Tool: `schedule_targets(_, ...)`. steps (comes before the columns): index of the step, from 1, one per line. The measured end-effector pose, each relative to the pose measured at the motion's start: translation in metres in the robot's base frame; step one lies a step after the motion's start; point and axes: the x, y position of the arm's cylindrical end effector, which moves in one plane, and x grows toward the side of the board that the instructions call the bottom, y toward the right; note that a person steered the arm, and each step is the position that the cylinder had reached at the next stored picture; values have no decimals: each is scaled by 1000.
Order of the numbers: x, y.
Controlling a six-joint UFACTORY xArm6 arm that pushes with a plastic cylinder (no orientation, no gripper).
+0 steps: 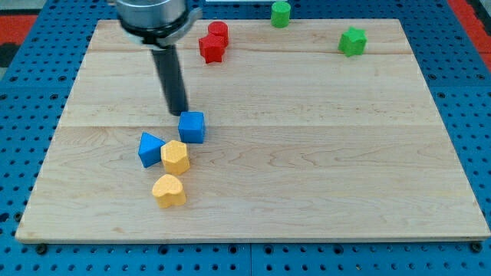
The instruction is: Push the red circle right a bit
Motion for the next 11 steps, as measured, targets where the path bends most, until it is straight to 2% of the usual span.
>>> schedule_targets(1,41,18)
schedule_targets(2,72,8)
schedule_targets(3,54,12)
schedule_targets(4,-9,18)
schedule_targets(5,-62,-35)
schedule_targets(6,-129,-38)
schedule_targets(7,-170,-11)
schedule_targets(8,-189,28)
schedule_targets(9,-179,111)
schedule_targets(10,-164,80)
schedule_targets(11,-181,60)
